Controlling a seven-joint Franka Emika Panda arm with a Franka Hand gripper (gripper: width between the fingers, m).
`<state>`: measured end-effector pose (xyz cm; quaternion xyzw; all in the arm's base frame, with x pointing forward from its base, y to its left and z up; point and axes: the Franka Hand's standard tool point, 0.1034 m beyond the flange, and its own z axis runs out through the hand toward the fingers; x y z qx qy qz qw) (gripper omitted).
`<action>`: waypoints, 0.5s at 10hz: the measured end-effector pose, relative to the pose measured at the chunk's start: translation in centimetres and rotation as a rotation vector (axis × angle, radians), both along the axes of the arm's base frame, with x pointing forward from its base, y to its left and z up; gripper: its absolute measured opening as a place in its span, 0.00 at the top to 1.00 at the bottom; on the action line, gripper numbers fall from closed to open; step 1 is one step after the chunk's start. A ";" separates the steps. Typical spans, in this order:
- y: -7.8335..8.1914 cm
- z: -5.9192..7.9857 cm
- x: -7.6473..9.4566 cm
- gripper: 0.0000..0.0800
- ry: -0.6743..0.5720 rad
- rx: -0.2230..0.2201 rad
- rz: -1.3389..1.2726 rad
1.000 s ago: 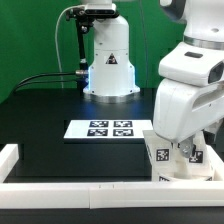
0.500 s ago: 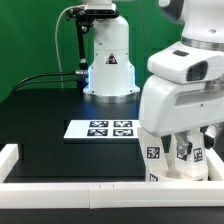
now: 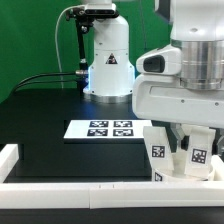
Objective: Assemble stool
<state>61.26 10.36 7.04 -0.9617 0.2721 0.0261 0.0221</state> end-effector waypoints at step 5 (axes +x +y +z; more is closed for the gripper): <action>0.4 0.5 -0.1 0.57 0.027 -0.007 -0.641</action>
Offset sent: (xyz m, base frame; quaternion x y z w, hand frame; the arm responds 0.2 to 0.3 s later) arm -0.0120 -0.0132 0.0200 -0.0150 0.0382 0.4122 0.9101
